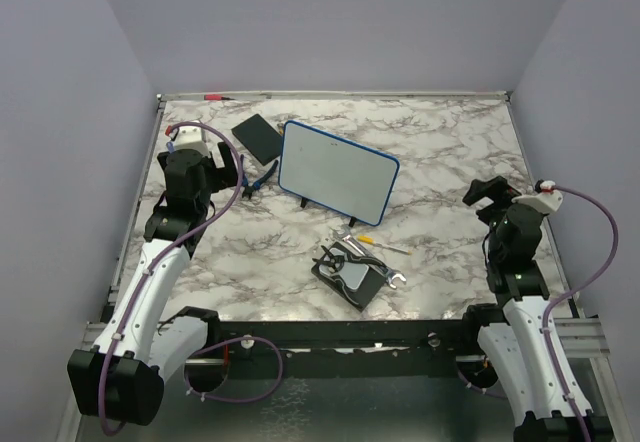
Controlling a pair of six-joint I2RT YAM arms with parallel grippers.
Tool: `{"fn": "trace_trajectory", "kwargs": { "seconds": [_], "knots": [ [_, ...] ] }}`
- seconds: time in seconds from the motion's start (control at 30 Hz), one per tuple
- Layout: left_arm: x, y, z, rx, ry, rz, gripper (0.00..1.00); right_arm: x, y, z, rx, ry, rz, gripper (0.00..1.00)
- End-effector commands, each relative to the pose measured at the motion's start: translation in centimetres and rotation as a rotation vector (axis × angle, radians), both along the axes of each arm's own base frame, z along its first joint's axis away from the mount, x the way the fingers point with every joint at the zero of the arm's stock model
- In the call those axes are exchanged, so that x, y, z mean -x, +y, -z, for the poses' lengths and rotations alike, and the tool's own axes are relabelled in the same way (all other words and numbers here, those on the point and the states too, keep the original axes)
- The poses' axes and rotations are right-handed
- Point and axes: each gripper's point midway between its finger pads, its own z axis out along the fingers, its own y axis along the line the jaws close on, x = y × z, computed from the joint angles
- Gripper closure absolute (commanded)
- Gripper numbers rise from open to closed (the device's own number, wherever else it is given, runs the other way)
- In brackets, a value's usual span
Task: Write a sentence on the whiteboard
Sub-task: Open the whiteboard marker at the center of the board.
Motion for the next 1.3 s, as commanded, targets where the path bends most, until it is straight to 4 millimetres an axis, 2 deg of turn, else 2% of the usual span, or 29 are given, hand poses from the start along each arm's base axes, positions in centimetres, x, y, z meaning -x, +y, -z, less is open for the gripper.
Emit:
{"fn": "trace_trajectory", "kwargs": {
  "seconds": [0.0,0.13,0.23,0.33,0.43,0.57,0.9,1.27],
  "knots": [
    [-0.2,-0.6,-0.6,0.022,-0.02,0.032,0.01,-0.3,2.0,0.1,-0.065,0.03,-0.101,0.04],
    [-0.1,-0.9,-0.7,0.024,-0.023,0.049,0.01,-0.4,5.0,2.2,-0.134,0.116,-0.25,0.05],
    [-0.1,-1.3,-0.6,0.029,-0.021,0.066,0.01,-0.2,7.8,4.8,-0.215,0.218,-0.384,0.05],
    [0.0,-1.8,-0.5,0.036,-0.019,0.091,0.01,0.2,10.7,7.5,-0.322,0.316,-0.516,0.12],
    [0.0,-2.1,-0.3,0.039,-0.017,0.106,0.01,0.7,12.4,9.9,-0.363,0.413,-0.59,0.17],
    [0.2,-2.4,-0.2,0.033,-0.017,0.122,0.01,1.5,13.5,12.3,-0.331,0.525,-0.61,0.24],
    [0.4,-3.0,0.0,0.022,-0.012,0.153,0.01,1.5,16.5,14.6,-0.327,0.58,-0.69,0.43],
    [0.5,-3.3,0.2,0.022,-0.008,0.168,0.01,4.4,18.1,17.8,-0.335,0.688,-0.731,0.45]
  ]
}}
